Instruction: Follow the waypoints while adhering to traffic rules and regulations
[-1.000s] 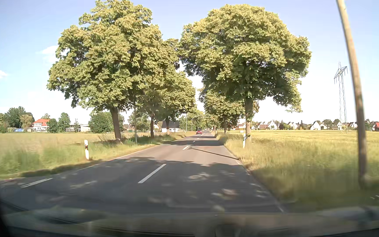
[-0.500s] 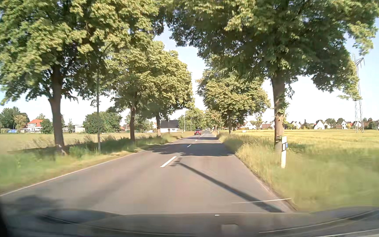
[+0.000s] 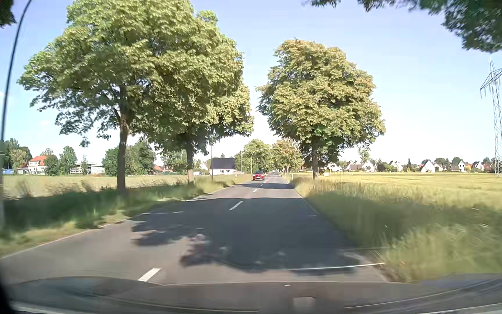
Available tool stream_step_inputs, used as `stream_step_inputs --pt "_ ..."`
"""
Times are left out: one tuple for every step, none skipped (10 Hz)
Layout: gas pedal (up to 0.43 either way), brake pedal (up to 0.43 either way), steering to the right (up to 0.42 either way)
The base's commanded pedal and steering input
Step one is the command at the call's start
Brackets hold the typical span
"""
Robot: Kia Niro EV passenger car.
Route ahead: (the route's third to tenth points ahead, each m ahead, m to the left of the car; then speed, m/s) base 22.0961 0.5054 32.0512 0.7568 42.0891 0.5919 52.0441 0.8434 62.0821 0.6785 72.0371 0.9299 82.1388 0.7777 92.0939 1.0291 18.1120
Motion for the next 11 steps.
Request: stream_step_inputs --pt "0.177 0.006 0.007" --pt "0.169 0.006 0.006" --pt "0.169 0.006 0.006" --pt "0.169 0.006 0.006" --pt "0.169 0.006 0.006" --pt "0.157 0.006 0.004" --pt "0.157 0.006 0.003" --pt "0.157 0.006 0.004" --pt "0.157 0.006 0.003" --pt "0.157 0.006 0.003" --pt "0.15 0.006 0.003"
